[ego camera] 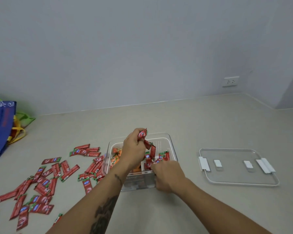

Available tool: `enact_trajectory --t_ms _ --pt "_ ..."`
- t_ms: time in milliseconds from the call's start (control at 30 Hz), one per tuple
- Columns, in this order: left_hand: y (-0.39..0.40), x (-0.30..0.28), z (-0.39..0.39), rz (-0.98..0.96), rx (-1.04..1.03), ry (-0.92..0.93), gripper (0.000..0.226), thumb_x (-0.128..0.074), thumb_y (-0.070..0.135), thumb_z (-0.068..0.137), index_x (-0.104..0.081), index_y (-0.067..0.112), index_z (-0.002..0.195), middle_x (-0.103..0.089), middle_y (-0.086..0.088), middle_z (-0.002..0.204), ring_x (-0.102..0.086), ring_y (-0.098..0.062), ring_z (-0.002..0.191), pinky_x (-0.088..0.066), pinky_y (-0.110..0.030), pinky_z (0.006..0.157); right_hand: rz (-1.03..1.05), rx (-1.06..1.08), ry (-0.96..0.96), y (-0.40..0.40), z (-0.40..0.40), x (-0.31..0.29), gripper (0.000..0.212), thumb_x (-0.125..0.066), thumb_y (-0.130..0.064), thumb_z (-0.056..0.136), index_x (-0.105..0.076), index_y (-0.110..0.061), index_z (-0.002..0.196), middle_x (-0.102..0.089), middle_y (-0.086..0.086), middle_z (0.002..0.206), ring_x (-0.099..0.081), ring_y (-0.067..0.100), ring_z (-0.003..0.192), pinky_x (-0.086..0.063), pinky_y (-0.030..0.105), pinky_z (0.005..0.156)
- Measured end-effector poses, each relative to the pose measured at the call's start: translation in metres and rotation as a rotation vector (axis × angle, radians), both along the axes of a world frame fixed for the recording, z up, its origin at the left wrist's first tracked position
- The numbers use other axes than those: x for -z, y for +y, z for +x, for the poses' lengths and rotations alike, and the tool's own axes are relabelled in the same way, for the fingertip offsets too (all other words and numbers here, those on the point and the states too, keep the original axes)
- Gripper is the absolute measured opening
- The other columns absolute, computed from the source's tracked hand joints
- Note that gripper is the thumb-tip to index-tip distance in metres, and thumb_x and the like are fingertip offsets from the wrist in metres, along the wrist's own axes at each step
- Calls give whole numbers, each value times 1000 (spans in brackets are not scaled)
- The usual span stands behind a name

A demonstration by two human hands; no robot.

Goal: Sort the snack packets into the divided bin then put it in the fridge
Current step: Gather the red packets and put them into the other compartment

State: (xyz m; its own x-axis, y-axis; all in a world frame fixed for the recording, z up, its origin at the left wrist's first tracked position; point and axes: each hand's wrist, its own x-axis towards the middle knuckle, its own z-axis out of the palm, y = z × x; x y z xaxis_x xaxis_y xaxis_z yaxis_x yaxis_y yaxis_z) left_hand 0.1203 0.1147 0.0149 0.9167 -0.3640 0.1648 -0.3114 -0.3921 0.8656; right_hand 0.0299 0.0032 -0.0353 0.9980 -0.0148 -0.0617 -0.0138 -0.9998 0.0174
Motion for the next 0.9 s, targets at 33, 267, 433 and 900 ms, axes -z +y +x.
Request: enact_trajectory --t_ms 33,267,433,900 --pt "-8 0 4 -17 7 54 36 -38 3 98 -58 26 117 -72 -8 92 -50 2 43 -38 -15 45 -2 -1 -16 -1 0 2 30 -62 -32 80 -64 -22 107 -71 6 105 -69 31 96 -53 37 80" --pt "-50 7 28 35 53 236 36 -49 11 97 -52 24 130 -69 1 98 -65 -9 85 -51 -22 67 -4 -4 -23 0 0 1 31 -64 -30 82 -63 -19 111 -70 10 104 -68 34 94 -52 39 83" --pt "-44 14 37 271 124 191 57 -64 14 84 -49 24 138 -58 -10 124 -61 -21 95 -48 -25 73 2 0 -42 -1 -2 0 27 -62 -26 80 -64 -19 106 -71 10 102 -68 35 94 -50 36 83" --pt "7 -6 20 267 216 214 53 -47 10 96 -40 33 143 -59 4 123 -64 -18 74 -48 -23 56 35 6 -96 -1 0 7 33 -60 -29 79 -62 -24 112 -71 4 107 -67 29 98 -48 32 82"
